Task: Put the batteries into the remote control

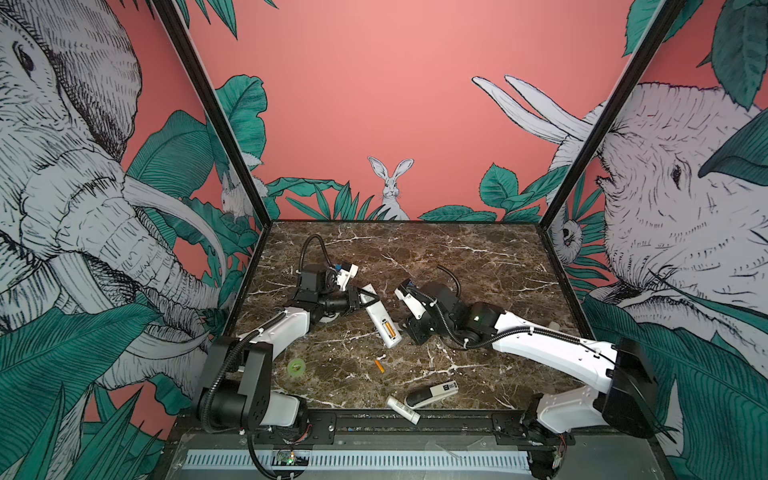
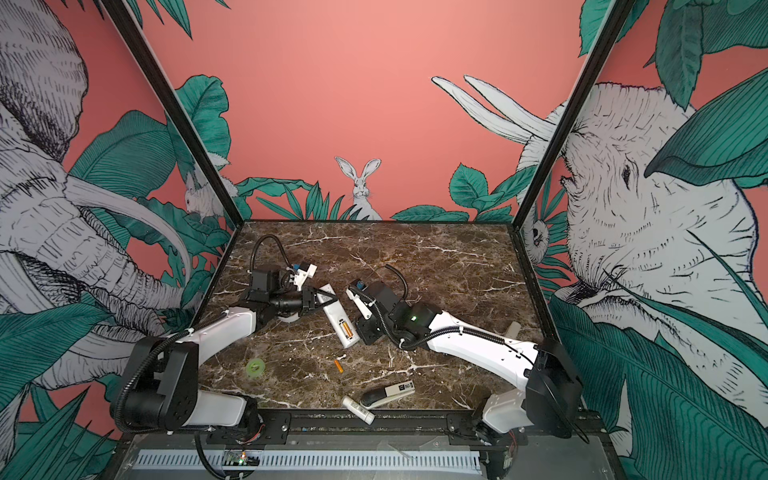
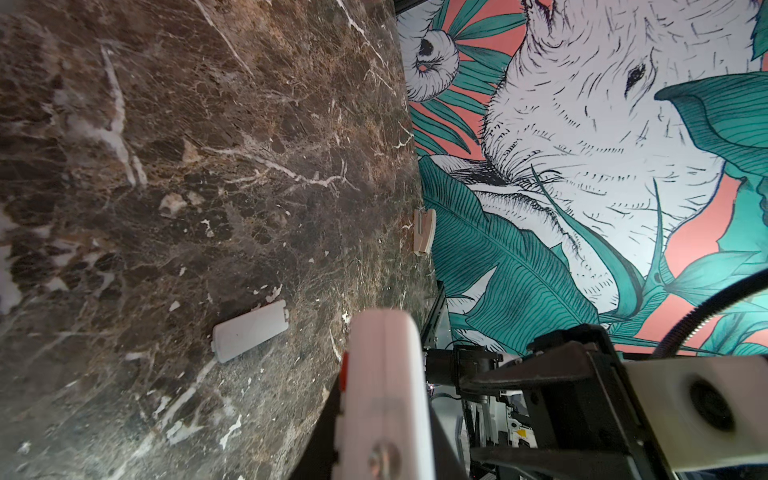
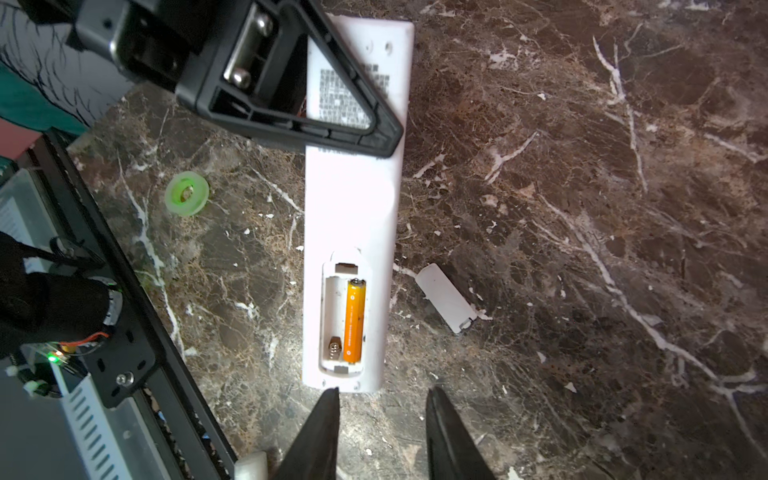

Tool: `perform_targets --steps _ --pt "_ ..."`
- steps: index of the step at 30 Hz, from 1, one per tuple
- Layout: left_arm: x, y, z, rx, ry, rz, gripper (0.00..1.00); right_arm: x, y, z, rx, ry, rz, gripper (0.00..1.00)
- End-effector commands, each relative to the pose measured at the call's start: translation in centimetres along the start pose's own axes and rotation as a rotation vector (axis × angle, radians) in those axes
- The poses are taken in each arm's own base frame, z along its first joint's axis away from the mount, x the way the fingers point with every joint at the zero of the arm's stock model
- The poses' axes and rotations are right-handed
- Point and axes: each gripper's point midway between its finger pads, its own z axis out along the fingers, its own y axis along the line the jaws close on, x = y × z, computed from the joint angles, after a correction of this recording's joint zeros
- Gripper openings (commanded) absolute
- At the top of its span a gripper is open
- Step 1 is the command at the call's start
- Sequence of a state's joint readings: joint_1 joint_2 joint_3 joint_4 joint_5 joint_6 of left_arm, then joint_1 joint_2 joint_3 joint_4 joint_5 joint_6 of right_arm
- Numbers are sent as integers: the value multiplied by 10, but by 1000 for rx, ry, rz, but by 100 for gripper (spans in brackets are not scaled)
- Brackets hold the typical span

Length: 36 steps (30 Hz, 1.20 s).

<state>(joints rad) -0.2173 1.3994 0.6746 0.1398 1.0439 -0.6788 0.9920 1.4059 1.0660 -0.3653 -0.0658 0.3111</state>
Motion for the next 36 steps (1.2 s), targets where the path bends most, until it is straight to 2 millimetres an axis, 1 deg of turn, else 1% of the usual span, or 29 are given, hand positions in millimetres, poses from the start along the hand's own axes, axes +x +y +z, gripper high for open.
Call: perform_targets --steps 1,4,6,10,17,20,23,25,27,31,34,35,36 --pt "-2 -28 -5 69 19 76 0 6 3 2 -26 13 6 47" --pt "1 -36 -8 82 30 105 0 5 10 4 -71 2 9 57" --pt "3 -39 -10 85 33 125 0 4 13 5 -85 1 11 60" --pt "6 -46 -10 105 35 154 0 5 15 6 -102 0 13 63" --pt "11 -62 -8 160 54 195 0 7 18 15 -124 0 20 63" --pt "14 -73 -7 193 65 220 0 9 18 21 -126 2 24 61" --pt "17 -77 -6 202 74 236 0 13 14 27 -116 13 35 55" --pt "18 -78 -7 207 78 236 0 15 11 28 -111 15 40 46" --pt "19 -79 -7 209 77 239 0 17 8 28 -106 12 47 40" --pt "19 -78 -7 203 76 237 0 20 5 25 -105 6 53 31" --pt "18 -77 -6 202 76 234 0 23 3 25 -106 9 57 29" --pt "17 -77 -6 201 75 234 0 23 3 25 -109 9 59 29" --pt "17 -77 -6 200 75 235 0 23 4 25 -112 10 58 32"
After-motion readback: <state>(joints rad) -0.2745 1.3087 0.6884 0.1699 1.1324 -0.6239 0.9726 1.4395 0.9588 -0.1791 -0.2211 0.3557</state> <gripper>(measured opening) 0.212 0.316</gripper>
